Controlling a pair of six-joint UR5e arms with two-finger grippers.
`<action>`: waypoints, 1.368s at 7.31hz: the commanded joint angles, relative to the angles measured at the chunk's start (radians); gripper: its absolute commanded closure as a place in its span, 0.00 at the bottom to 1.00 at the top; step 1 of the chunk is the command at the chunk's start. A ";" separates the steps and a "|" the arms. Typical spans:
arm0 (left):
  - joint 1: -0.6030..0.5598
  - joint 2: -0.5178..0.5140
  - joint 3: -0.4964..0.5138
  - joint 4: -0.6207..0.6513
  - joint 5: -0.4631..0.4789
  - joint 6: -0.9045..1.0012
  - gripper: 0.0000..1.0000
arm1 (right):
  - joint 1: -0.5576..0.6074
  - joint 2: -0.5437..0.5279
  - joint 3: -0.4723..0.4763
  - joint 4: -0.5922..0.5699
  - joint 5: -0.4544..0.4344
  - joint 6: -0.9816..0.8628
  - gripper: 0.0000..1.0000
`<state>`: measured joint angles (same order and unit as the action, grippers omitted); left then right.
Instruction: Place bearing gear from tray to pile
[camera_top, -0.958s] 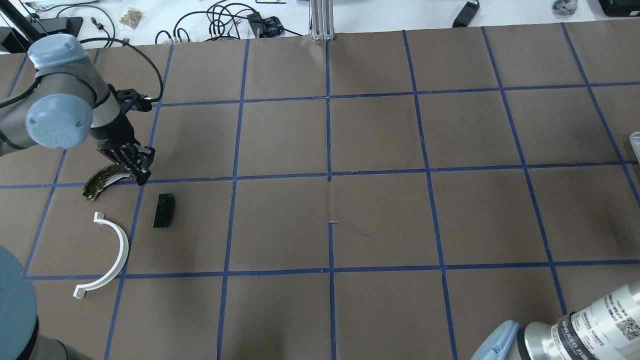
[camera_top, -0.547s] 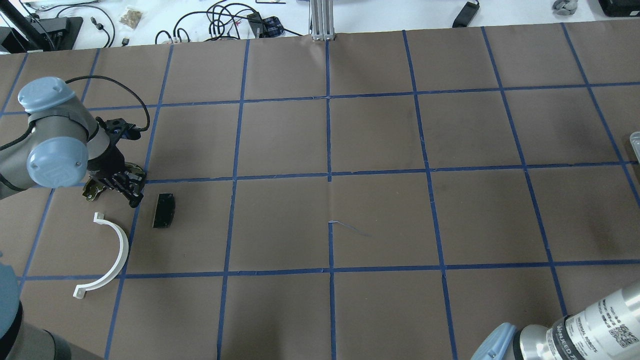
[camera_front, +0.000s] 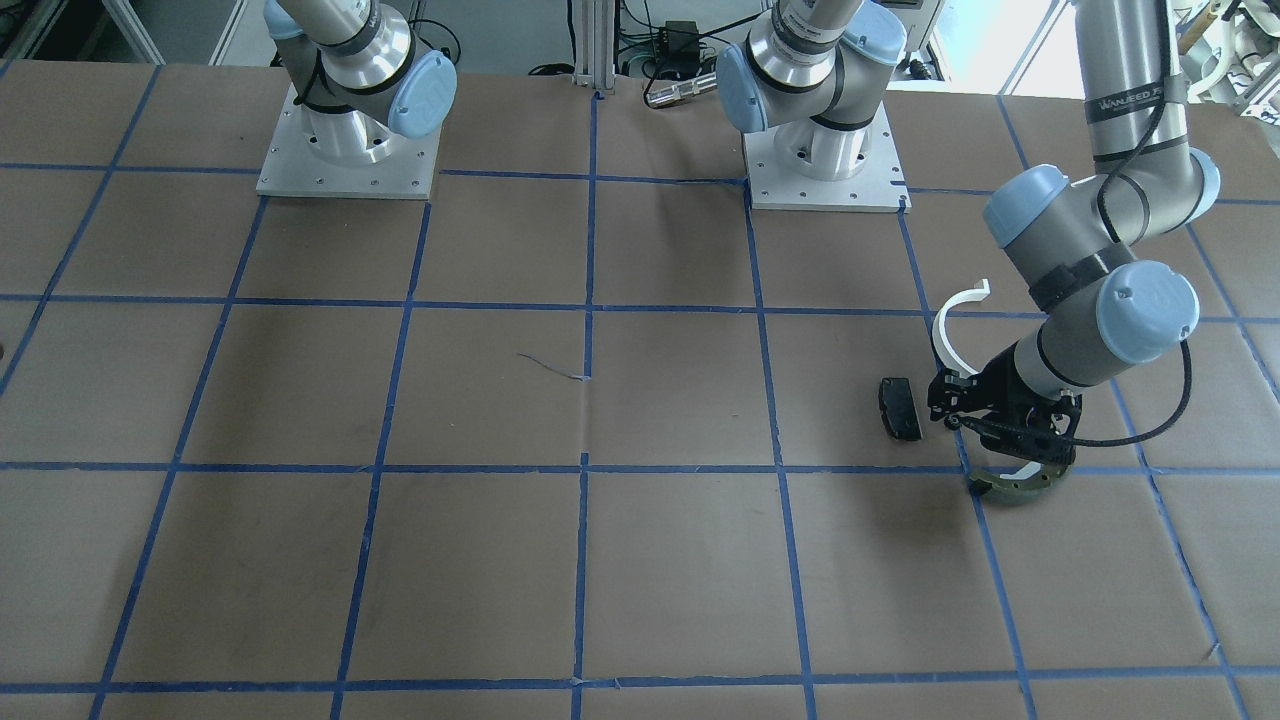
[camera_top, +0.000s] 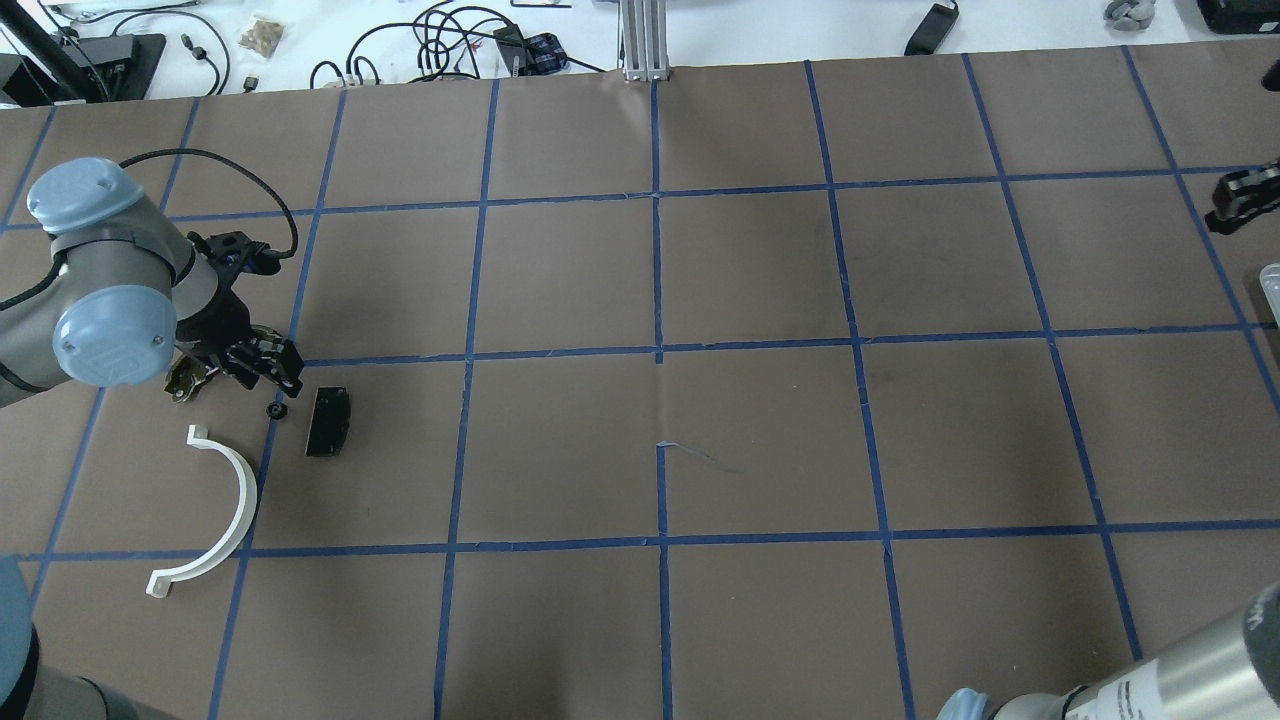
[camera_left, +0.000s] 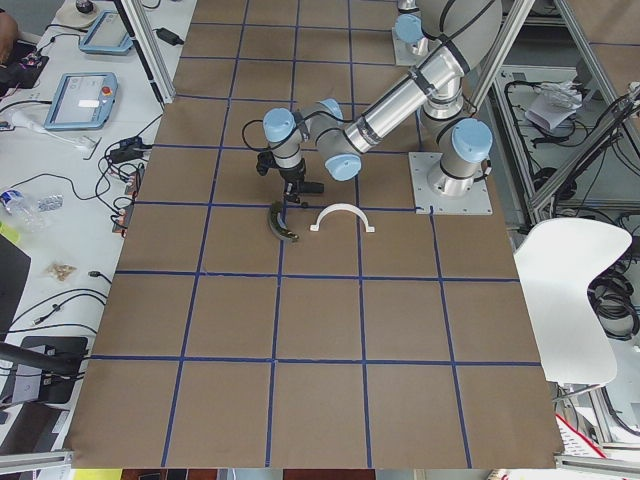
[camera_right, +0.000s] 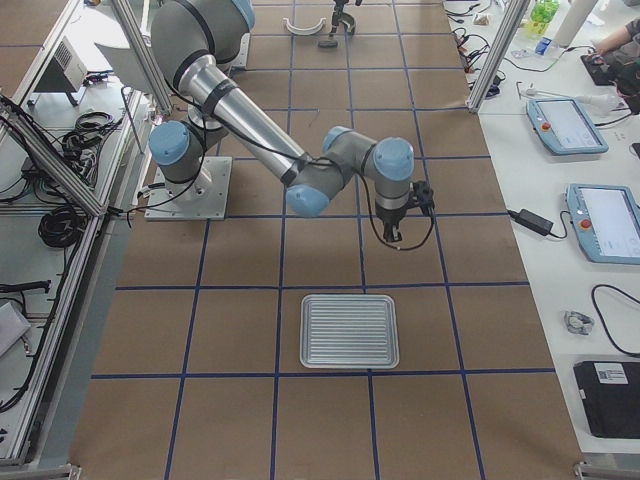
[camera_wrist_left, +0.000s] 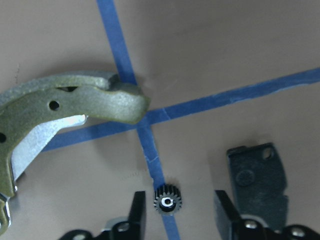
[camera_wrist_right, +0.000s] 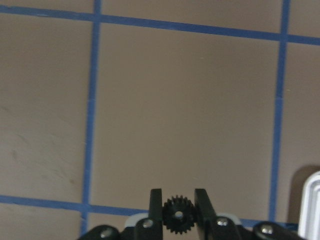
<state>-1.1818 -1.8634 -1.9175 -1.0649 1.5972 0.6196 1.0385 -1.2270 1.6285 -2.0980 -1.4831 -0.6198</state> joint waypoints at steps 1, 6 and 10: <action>-0.138 0.071 0.195 -0.288 -0.022 -0.183 0.00 | 0.232 -0.066 0.056 -0.007 0.000 0.316 0.96; -0.453 0.140 0.548 -0.561 -0.042 -0.468 0.00 | 0.575 -0.005 0.131 -0.138 0.018 0.737 0.95; -0.434 0.274 0.425 -0.572 -0.039 -0.474 0.00 | 0.679 0.020 0.191 -0.212 0.020 0.874 0.91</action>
<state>-1.6240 -1.6179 -1.4738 -1.6307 1.5560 0.1480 1.6916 -1.2100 1.8009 -2.3015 -1.4650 0.2268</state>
